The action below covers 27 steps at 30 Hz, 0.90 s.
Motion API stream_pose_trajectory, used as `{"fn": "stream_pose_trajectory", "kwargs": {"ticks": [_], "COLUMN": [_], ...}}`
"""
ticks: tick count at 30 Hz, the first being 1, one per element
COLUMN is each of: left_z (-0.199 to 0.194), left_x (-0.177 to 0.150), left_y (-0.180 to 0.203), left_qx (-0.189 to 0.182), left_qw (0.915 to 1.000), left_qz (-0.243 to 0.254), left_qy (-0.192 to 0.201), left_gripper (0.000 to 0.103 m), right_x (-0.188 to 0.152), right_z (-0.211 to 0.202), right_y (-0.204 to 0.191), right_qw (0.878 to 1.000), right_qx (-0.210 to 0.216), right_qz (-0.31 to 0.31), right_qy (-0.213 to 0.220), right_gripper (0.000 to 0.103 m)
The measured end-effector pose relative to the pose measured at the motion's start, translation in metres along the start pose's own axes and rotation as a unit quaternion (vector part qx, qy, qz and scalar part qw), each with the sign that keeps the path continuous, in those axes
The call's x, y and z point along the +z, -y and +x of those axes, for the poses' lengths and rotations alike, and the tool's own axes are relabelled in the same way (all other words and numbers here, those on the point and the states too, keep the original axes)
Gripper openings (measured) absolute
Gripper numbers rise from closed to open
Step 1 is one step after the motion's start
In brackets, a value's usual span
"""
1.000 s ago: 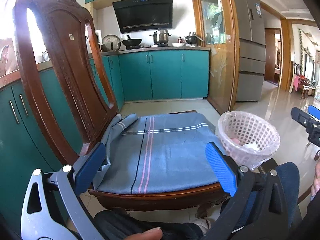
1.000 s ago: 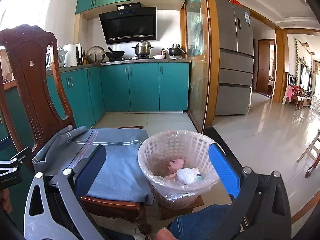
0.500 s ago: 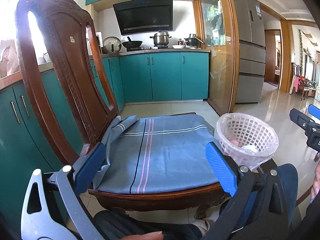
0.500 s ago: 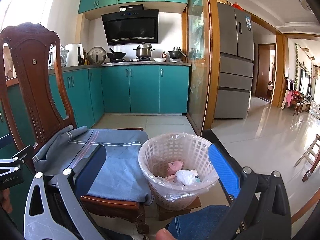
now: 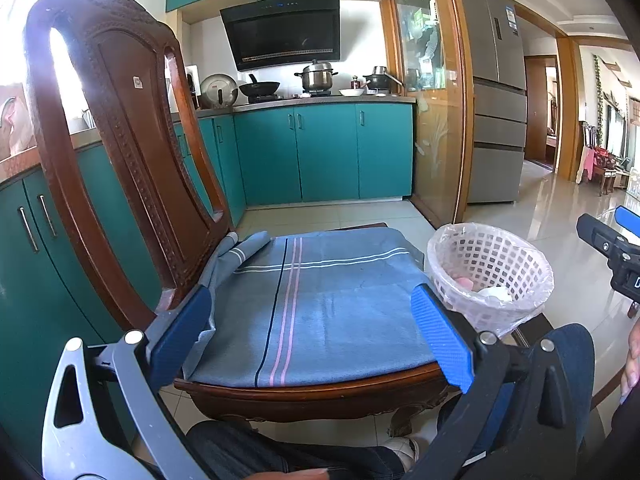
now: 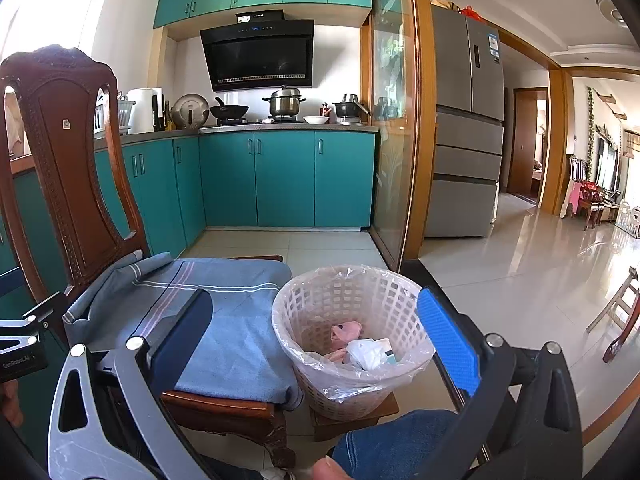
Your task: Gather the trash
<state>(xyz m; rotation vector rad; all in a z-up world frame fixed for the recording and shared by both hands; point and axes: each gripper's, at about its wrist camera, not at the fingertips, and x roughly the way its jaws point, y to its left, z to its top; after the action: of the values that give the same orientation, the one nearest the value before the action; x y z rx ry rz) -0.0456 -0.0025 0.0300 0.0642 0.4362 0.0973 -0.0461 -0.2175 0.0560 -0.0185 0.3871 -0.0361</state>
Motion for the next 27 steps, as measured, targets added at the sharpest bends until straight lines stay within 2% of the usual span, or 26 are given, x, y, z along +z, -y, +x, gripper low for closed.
{"fn": "stream_pose_trajectory", "kwargs": {"ticks": [27], "left_z": [0.0062], "left_x": [0.0009], "left_y": [0.0016], "left_qx": [-0.003], "left_qw": [1.0], "left_qz": [-0.001], "left_qy": [-0.008], "left_gripper": [0.1], "right_x": [0.0023], "right_z": [0.0051], "right_y": [-0.004], "right_qw": [1.0], "right_qx": [0.007], "right_qz": [-0.011], "right_qy": [-0.007], "right_gripper": [0.1]}}
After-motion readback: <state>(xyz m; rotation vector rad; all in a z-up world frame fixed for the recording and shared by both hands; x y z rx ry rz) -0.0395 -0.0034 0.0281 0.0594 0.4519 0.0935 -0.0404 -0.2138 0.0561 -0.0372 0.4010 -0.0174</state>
